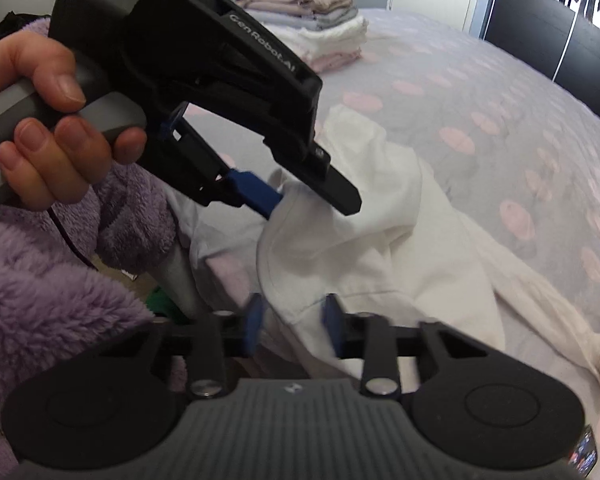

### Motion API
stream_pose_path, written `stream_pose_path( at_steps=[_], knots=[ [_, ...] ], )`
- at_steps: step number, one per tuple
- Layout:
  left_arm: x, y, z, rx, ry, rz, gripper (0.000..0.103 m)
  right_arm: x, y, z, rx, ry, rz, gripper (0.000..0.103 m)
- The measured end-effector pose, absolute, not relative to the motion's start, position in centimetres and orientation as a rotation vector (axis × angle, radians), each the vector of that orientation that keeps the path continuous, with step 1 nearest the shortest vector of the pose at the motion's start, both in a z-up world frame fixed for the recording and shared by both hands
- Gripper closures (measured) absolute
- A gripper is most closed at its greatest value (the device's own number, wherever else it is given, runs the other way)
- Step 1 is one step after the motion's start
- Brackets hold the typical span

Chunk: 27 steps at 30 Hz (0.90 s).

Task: Fold clothes
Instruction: 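Grasp the shirt shoulder with the right tool near the left tool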

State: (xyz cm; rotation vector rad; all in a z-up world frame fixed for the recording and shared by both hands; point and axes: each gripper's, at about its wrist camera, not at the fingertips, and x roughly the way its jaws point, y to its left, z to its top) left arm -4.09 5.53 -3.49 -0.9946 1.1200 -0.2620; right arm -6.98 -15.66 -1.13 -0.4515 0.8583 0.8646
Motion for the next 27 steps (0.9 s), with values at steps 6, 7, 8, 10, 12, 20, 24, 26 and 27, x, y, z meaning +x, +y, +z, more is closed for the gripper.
stream_pose_path(
  at_steps=[6, 7, 8, 10, 12, 20, 24, 26, 27],
  knots=[
    [-5.0, 7.5, -3.6, -0.925, 1.089, -0.173, 0.096, -6.7, -15.8, -0.8, -0.414, 0.908, 0.932, 0.089],
    [-5.2, 7.9, -3.3, -0.899, 1.077, -0.16, 0.097, -6.5, -15.8, -0.4, -0.427, 0.905, 0.935, 0.087],
    [-5.4, 8.4, -2.9, -0.869, 1.064, -0.144, 0.098, -6.2, -15.9, 0.2, -0.443, 0.9, 0.94, 0.086],
    [-5.6, 9.2, -2.2, -0.809, 1.037, -0.111, 0.098, -5.5, -16.2, 1.5, -0.479, 0.883, 0.955, 0.085],
    [-5.9, 10.0, -1.4, -0.764, 1.002, -0.074, 0.098, -4.8, -16.6, 2.9, -0.506, 0.865, 0.966, 0.076],
    [-5.9, 11.9, -1.4, -0.67, 0.992, 0.018, 0.1, 2.4, -17.2, 6.0, -0.659, 0.816, 0.902, 0.064],
    [-4.9, 12.4, -2.5, -0.669, 1.047, 0.026, 0.099, 6.2, -13.9, 4.8, -0.872, 0.782, 0.966, 0.071],
    [-4.3, 12.8, -3.3, -0.673, 1.088, 0.024, 0.1, 7.5, -12.0, 4.1, -0.975, 0.757, 1.018, 0.071],
    [-4.0, 12.8, -3.7, -0.667, 1.108, 0.02, 0.1, 8.0, -10.9, 3.8, -1.026, 0.742, 1.053, 0.072]
  ],
)
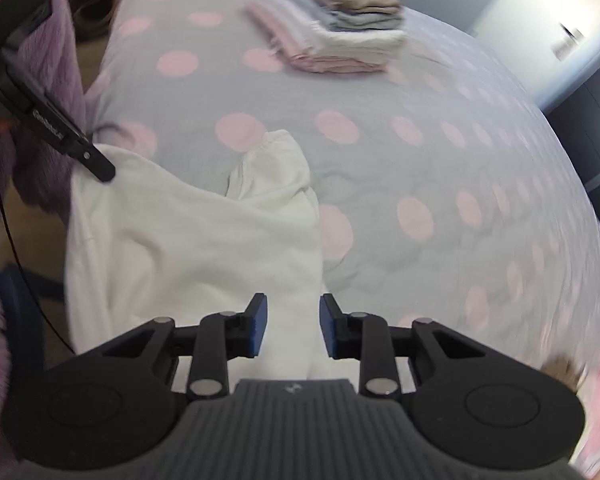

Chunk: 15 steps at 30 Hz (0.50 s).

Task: Fold clothes
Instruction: 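Grasp the shirt shoulder with the right tool near the left tool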

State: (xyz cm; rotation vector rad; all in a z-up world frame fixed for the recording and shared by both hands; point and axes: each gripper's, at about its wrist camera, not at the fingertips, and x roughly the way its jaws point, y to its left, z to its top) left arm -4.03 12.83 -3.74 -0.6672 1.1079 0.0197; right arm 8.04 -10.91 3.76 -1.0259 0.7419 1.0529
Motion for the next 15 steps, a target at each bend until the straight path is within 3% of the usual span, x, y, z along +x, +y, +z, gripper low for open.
stream_pose_path(
  at_steps=[15],
  knots=[
    [-1.6, 13.8, -9.0, -0.73, 1.269, -0.02, 0.099, 11.7, 5.0, -2.0, -1.746, 0.489, 1.565, 0.066]
  ],
)
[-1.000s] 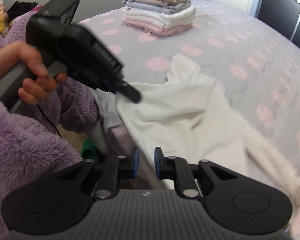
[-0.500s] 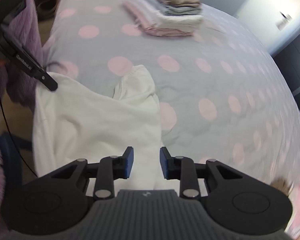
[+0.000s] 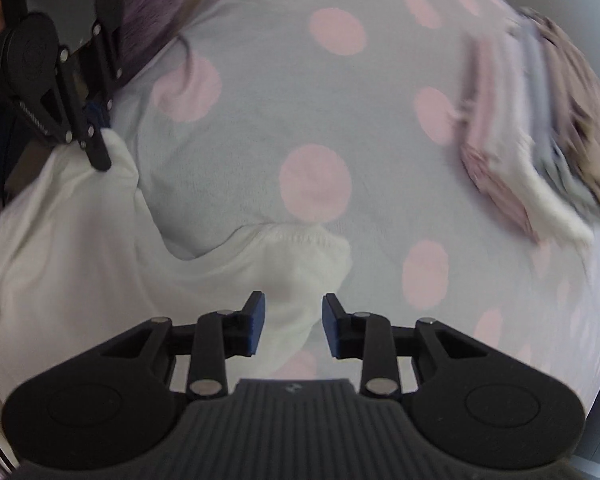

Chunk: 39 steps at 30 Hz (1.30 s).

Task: Fold clothes
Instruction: 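Grasp the shirt shoulder with the right tool near the left tool, then lift the white shirt up by both shoulders with both tools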

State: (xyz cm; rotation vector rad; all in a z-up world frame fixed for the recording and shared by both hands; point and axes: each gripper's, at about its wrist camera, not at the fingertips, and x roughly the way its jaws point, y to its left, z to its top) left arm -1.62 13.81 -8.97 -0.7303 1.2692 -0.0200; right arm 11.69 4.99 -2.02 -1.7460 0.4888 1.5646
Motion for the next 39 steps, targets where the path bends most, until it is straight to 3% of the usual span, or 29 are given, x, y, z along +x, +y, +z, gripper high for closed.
stream_pose_path(
  at_steps=[3, 9, 13, 16, 18, 21, 30, 39],
  knots=[
    [-1.6, 14.3, -9.5, -0.769, 1.273, -0.027, 0.099, 12.0, 7.3, -2.6, -1.86, 0.439, 1.648, 0.059],
    [-1.2, 15.1, -10.2, -0.811, 1.272, -0.038, 0.099, 11.6, 11.9, -4.9, -2.089, 0.447, 1.821, 0.059],
    [-1.2, 15.4, -10.5, -0.82, 1.267, -0.044, 0.099, 11.2, 13.7, -7.0, -2.209, 0.572, 1.887, 0.059],
    [-1.3, 15.6, -10.6, -0.834, 1.263, -0.046, 0.099, 11.4, 13.6, -8.8, -2.304, 0.659, 1.86, 0.066],
    [-1.4, 15.7, -10.5, -0.828, 1.259, -0.049, 0.099, 11.9, 13.2, -9.1, -2.316, 0.719, 1.828, 0.09],
    [-1.5, 15.7, -10.0, -0.816, 1.236, -0.055, 0.099, 12.7, 12.6, -8.0, -2.222, 0.772, 1.752, 0.095],
    [-2.4, 15.4, -6.8, -0.771, 1.087, -0.085, 0.1, 13.9, 7.7, 0.0, -1.816, 0.724, 1.356, 0.097],
    [-2.5, 12.8, 3.4, -0.559, 0.836, -0.157, 0.101, 10.9, -4.0, 10.3, -1.403, 0.597, 0.826, 0.098]
  ],
)
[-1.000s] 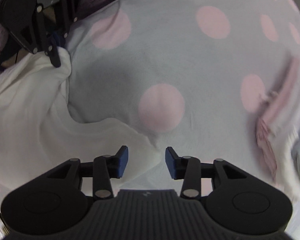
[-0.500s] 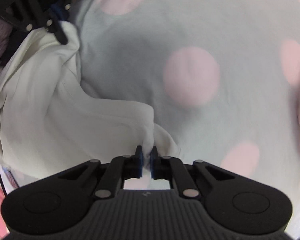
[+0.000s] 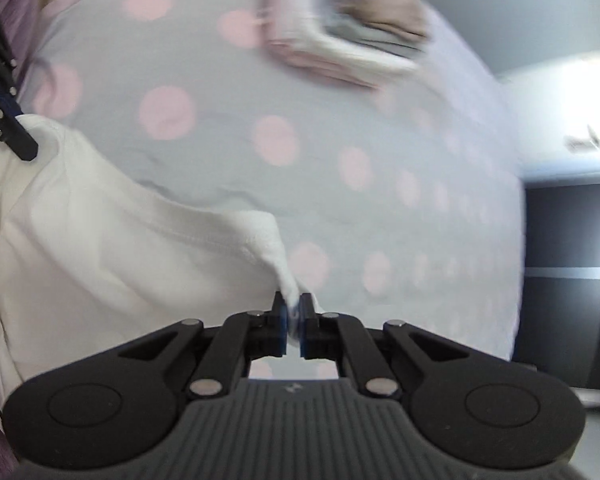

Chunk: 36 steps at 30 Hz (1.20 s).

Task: Fold clothes
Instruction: 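Lift the white shirt up by both shoulders with both tools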

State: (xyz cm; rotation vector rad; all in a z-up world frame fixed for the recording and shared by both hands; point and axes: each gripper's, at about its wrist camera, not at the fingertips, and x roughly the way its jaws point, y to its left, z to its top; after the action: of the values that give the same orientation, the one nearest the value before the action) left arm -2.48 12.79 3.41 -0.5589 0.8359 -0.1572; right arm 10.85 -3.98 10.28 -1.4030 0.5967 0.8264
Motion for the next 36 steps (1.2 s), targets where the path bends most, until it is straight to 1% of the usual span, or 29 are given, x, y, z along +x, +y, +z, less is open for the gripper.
stream_pose_path(
  at_steps=[5, 11, 18, 21, 23, 26, 30, 36],
  knots=[
    [-2.2, 10.8, 12.5, -0.414, 0.625, -0.172, 0.102, 7.3, -11.2, 17.0, -1.218, 0.408, 0.564, 0.098],
    [-3.1, 8.5, 24.5, -0.254, 0.342, -0.184, 0.102, 4.3, -18.6, 27.8, -0.944, 0.206, 0.344, 0.098],
    [-7.5, 6.4, 37.2, -0.125, 0.041, -0.18, 0.102, -2.0, -23.6, 37.5, -0.666, -0.035, 0.2, 0.098],
    [-10.5, 6.0, 41.2, -0.102, -0.079, -0.165, 0.102, -5.2, -24.2, 39.9, -0.603, -0.139, 0.199, 0.098],
    [-12.0, 5.9, 42.8, -0.094, -0.127, -0.15, 0.102, -7.0, -24.2, 40.6, -0.574, -0.171, 0.215, 0.098],
    [-12.9, 5.8, 43.5, -0.095, -0.142, -0.143, 0.102, -9.1, -23.7, 40.7, -0.569, -0.208, 0.234, 0.098],
    [-14.1, 5.2, 42.2, -0.067, -0.129, -0.158, 0.102, -10.9, -24.2, 40.7, -0.529, -0.237, 0.213, 0.099],
    [-18.8, 5.7, 40.4, -0.064, -0.204, -0.174, 0.102, -15.6, -25.5, 40.2, -0.509, -0.322, 0.224, 0.099]
  ],
)
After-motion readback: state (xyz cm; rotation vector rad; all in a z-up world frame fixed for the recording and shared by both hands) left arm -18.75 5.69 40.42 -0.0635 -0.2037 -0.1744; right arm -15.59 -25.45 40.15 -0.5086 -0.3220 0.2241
